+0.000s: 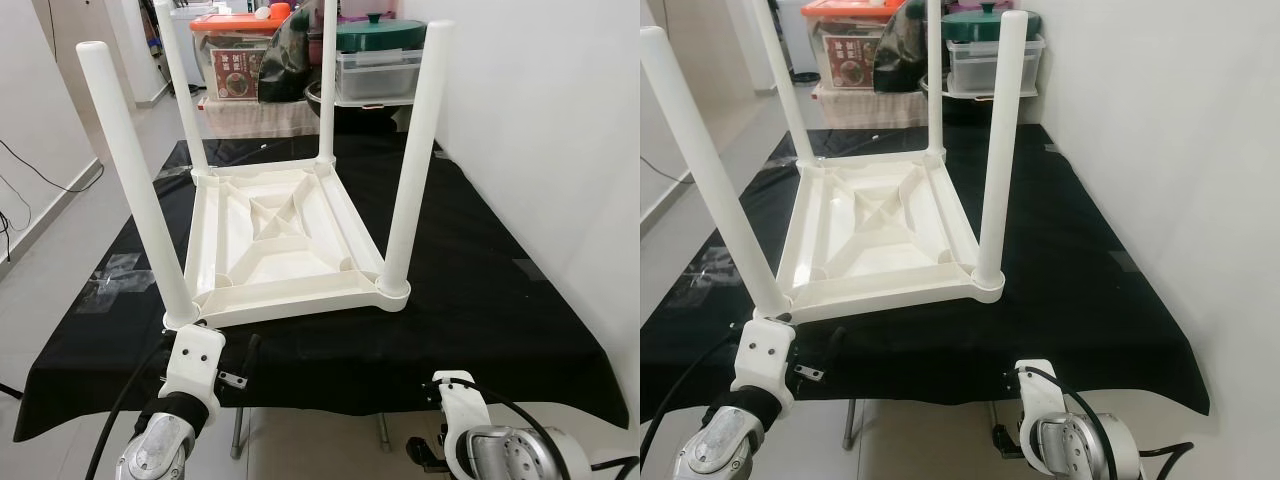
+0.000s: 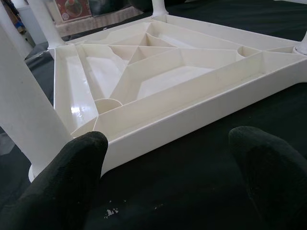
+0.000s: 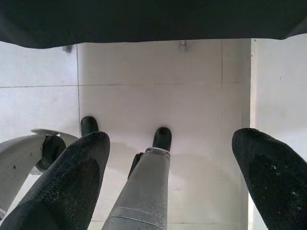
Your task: Building children table
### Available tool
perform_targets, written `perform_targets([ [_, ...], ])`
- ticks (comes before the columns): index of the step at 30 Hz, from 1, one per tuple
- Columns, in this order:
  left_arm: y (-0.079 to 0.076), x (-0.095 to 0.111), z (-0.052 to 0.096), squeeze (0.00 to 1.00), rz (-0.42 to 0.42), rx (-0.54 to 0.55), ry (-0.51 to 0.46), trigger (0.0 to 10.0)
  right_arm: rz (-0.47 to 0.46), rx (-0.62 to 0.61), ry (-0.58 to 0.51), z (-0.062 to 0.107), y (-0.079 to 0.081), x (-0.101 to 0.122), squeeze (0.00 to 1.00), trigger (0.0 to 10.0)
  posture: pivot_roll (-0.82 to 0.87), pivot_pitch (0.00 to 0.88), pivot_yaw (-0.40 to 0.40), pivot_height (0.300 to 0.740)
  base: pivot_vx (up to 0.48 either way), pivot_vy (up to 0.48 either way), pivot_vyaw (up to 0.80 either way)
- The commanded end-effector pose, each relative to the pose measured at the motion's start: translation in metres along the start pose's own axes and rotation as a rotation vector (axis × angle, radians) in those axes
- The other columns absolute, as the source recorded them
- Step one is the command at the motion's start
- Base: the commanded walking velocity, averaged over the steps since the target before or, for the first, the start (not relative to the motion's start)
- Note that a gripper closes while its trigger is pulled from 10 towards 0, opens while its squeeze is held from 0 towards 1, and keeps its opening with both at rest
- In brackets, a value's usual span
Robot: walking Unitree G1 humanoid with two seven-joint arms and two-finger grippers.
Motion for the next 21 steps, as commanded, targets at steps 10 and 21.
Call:
perform_targets([
  [10, 0.0012, -0.0008, -0.0001, 0.0, -0.004, 0.005, 0.001, 10.0, -0.105, -0.052, -0.855, 0.0466, -0.0102, 0.1015, 0.0, 10.0, -0.01, 0.11, -0.03, 0.74, 0.0, 0.0, 0.0],
  [21, 0.0012, -0.0008, -0.0001, 0.0, -0.004, 0.005, 0.001, 10.0, -0.105, -0.052, -0.855, 0.0466, -0.0102, 0.1015, 0.0, 10.0, -0.01, 0.11, -0.03, 0.74, 0.0, 0.0, 0.0],
])
Point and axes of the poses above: a point about 5 cm out from each wrist's last joint towards the gripper, its own z axis pointing back from the gripper into the wrist, its own x axis along the axis of the wrist's last joint, y = z × x, the point moved 4 cm from there along -z, pointing out of the wrist towards the gripper, and after that the axes turned 4 degrees about z, right-handed, at the moved point
